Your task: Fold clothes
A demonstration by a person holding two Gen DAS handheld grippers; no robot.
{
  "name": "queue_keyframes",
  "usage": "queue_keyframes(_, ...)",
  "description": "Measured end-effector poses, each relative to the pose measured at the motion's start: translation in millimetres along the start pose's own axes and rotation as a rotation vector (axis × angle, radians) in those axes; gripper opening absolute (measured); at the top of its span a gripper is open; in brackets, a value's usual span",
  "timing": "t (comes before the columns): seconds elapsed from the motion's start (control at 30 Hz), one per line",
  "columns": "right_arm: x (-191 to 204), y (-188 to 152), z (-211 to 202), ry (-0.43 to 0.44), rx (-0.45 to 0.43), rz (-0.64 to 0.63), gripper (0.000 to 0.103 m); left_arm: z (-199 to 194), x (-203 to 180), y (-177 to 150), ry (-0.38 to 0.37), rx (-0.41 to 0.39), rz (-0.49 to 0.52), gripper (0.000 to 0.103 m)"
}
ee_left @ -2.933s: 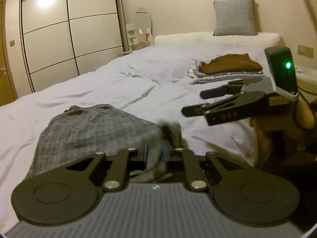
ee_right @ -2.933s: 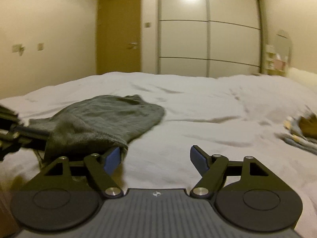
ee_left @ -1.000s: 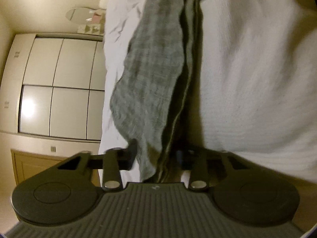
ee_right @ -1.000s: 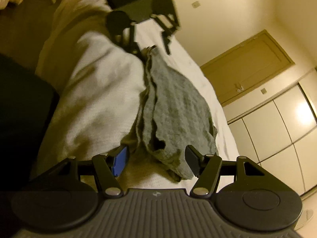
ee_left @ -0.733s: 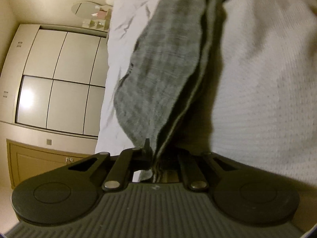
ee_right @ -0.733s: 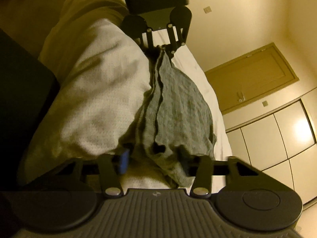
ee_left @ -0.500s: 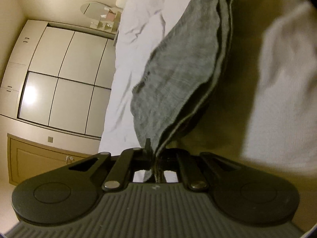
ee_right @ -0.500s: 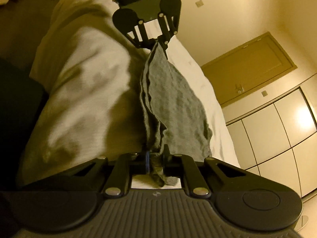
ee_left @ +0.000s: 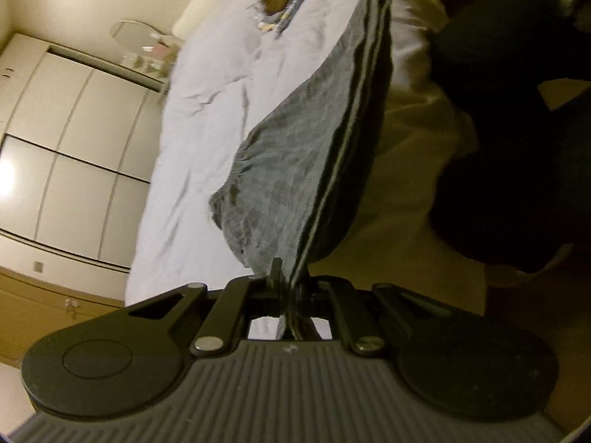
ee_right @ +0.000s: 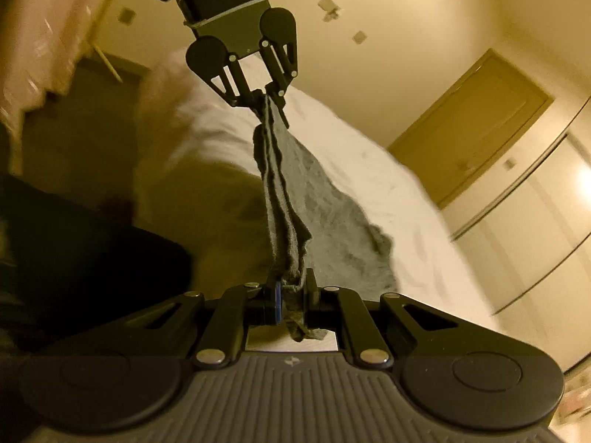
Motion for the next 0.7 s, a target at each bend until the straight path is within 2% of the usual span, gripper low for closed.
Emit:
queue_keyframes(0.13,-27.6,-0.9,-14.3,0.038,-0.033,0.073,0.009,26.1,34.0,6.6,-0.017,-0.002,-0.038,0.004)
queue_keyframes(0.27,-108.0,-4.3,-4.1,0.032,-0.073,0.226,0.009,78.8,74.1,9.0,-0.054,0.006,-0.071,0.005)
queue_keyframes(0.47,-235.4,-46.7,56.3,0.068,-0.064,0.55,0.009,194.2,125.5,9.3,-0.186,0.044,-0.145,0.006)
queue_keyframes(0.6,-282.0,-84.6,102.3,0.101,-0.059,0.719,0.009,251.0,134.4,-1.5,-0.238,0.065,-0.202,0.007)
queue_keyframes(0.7,-301.2,-109.4,135.4,0.12,-0.034,0.814,0.009,282.6,137.7,-9.4,-0.268,0.07,-0.264,0.014)
Point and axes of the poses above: each gripper's, at about its wrist camera, not at the fingertips, and z roughly the way its jaws point, x to its left, y to its top, the point moved 1 cm from there along z, roughly the way its jaws point, and after that the axes turned 10 degrees about y, right-handed, at the moved point
